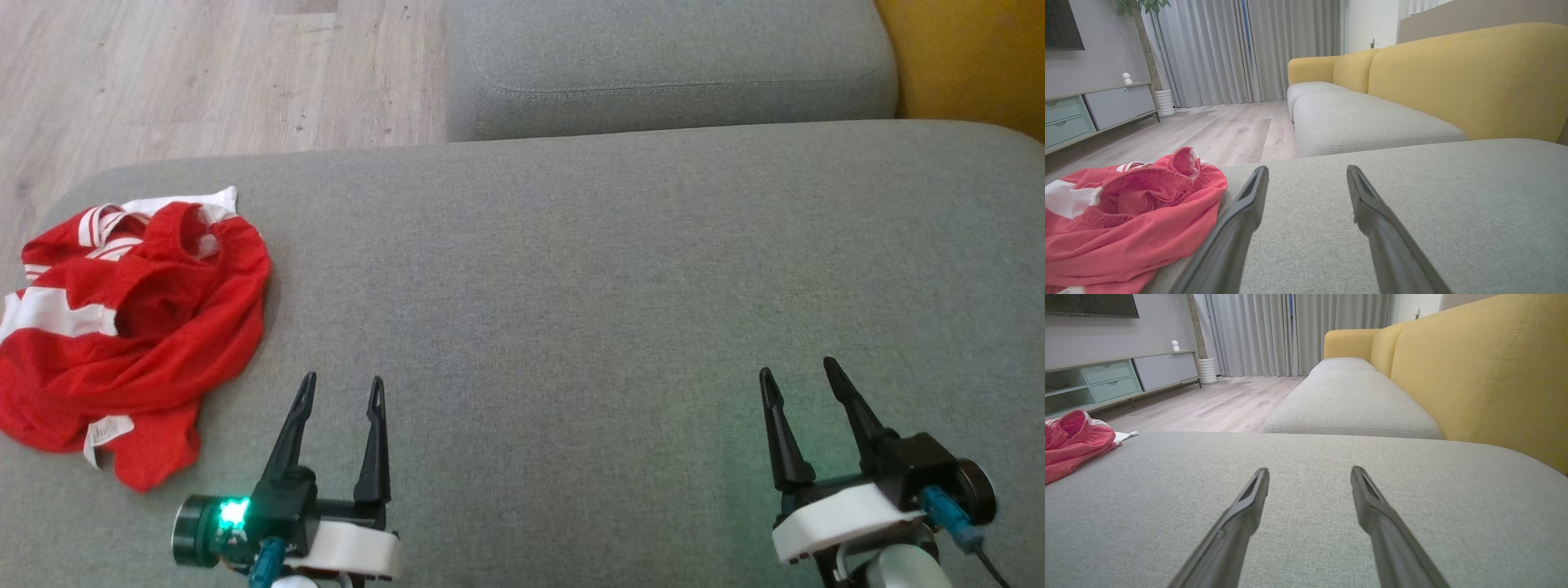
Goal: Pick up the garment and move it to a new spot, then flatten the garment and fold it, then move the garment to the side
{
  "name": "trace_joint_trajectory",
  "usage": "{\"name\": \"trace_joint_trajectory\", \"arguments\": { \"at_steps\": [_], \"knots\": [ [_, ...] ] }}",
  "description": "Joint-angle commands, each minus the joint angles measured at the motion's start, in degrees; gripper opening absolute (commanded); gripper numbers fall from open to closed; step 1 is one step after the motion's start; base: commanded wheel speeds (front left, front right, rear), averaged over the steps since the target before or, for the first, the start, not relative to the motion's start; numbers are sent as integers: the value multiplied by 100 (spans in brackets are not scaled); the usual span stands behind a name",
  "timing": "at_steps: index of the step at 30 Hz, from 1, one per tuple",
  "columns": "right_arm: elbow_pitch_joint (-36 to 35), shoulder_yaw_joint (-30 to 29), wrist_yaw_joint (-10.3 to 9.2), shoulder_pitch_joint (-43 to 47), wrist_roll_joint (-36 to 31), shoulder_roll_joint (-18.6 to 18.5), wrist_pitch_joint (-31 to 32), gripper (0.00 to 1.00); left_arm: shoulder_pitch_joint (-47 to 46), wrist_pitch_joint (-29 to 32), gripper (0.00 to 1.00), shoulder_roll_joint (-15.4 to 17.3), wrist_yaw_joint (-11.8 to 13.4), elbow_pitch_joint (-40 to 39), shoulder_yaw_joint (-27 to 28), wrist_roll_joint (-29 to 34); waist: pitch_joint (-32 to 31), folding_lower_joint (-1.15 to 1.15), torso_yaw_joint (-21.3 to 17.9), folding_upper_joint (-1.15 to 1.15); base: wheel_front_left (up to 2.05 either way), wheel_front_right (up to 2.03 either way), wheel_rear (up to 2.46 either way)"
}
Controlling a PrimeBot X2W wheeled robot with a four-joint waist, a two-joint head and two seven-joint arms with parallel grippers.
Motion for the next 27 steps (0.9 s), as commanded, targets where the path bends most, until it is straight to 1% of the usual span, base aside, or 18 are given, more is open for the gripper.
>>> {"name": "trace_joint_trajectory", "arguments": {
  "at_steps": [1,27],
  "knots": [
    [-129,103,-4,-168,-48,-54,-77,100,-253,-56,100,16,34,-156,205,14,-2,0,0,0,0,0,0],
    [-66,31,-4,-176,-45,-54,-77,100,-297,-56,100,15,7,-30,217,-80,11,0,71,0,0,0,0]
  ]
}}
